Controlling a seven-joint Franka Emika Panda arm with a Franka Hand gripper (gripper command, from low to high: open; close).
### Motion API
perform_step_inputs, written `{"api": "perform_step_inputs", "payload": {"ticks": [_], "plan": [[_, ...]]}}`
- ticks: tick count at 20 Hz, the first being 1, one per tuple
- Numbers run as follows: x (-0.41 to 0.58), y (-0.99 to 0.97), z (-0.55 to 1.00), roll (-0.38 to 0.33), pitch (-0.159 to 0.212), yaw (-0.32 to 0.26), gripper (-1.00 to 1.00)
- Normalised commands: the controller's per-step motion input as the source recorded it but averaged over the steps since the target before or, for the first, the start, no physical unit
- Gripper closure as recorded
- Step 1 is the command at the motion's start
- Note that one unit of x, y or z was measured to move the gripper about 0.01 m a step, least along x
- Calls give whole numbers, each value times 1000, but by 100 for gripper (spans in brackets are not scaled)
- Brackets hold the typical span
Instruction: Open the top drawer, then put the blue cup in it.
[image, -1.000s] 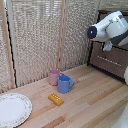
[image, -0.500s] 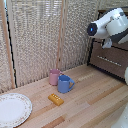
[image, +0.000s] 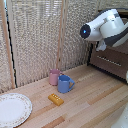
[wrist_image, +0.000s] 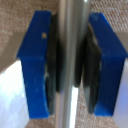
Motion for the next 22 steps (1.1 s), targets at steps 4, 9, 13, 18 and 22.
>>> {"api": "perform_step_inputs", "payload": {"ticks": [4,9,13,18,22], "plan": [[46,786,39,-29,-16,-161,100],[153,645,-23,-51,16,-147,100],[609,478,-119,-15,64,-72,100],[866,183,-9,0,30,-99,100],[564,50,4,0,31,-87,-100]]}}
